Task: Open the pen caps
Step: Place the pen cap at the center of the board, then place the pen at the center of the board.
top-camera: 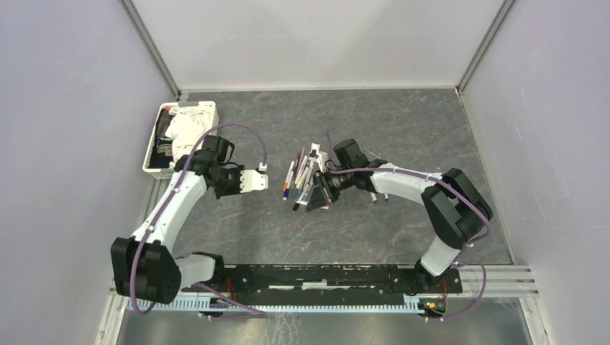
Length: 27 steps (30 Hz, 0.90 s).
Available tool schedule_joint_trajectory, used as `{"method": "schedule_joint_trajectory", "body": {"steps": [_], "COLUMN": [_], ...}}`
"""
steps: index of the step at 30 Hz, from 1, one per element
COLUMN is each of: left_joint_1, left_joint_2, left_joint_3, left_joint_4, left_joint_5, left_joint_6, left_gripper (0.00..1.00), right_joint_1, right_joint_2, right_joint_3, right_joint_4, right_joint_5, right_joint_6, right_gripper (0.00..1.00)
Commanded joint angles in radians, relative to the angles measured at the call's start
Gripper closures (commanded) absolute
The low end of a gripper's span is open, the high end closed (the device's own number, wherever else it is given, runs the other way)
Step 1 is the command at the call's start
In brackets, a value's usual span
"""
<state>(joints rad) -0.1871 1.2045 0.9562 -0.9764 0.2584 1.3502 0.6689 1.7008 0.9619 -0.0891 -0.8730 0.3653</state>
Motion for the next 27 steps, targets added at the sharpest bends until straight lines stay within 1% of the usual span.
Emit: {"method": "schedule_joint_trajectory", "body": {"steps": [1,3,4,6,9,11,13,15,18,19,21,24,27], "left_joint_1": [0.031,0.031,0.032,0.032,0.032,0.032,0.032,0.03,0.03,0.031,0.03,0.03,0.031], "left_joint_2": [0.023,0.035,0.043,0.06,0.089,0.099,0.11,0.135,0.189,0.201,0.217,0.219,0.212], "left_joint_3": [0.016,-0.002,-0.014,-0.044,-0.099,-0.143,-0.186,-0.216,-0.22,-0.225,-0.242,-0.258,-0.26], "left_joint_4": [0.026,0.055,0.082,0.152,0.247,0.309,0.378,0.437,0.489,0.502,0.534,0.552,0.544], "left_joint_5": [0.06,0.109,0.125,0.142,0.157,0.143,0.115,0.089,0.051,0.04,0.024,0.027,0.03], "left_joint_6": [0.023,-0.03,-0.065,-0.135,-0.209,-0.23,-0.246,-0.259,-0.302,-0.31,-0.314,-0.321,-0.324], "left_gripper": [0.98,0.98,0.98,0.98,0.98,0.98,0.97,0.95,0.93,0.91,0.89,0.85,0.75], "right_joint_1": [-0.024,-0.042,-0.052,-0.072,-0.133,-0.161,-0.191,-0.234,-0.299,-0.318,-0.37,-0.417,-0.454], "right_joint_2": [-0.086,-0.108,-0.125,-0.178,-0.286,-0.338,-0.38,-0.415,-0.402,-0.389,-0.365,-0.321,-0.278], "right_joint_3": [0.018,0.019,0.027,0.028,-0.042,-0.077,-0.111,-0.163,-0.193,-0.204,-0.228,-0.268,-0.302], "right_joint_4": [-0.058,-0.064,-0.093,-0.153,-0.145,-0.153,-0.155,-0.13,-0.121,-0.119,-0.097,-0.07,-0.041], "right_joint_5": [0.084,0.121,0.199,0.414,0.702,0.903,1.078,1.191,1.287,1.297,1.275,1.274,1.255], "right_joint_6": [-0.071,-0.071,-0.09,-0.119,-0.084,-0.071,-0.052,-0.03,-0.023,-0.018,-0.014,-0.016,-0.023], "right_gripper": [1.0,1.0,1.0,1.0,1.0,1.0,1.0,1.0,1.0,1.0,1.0,1.0,1.0]}}
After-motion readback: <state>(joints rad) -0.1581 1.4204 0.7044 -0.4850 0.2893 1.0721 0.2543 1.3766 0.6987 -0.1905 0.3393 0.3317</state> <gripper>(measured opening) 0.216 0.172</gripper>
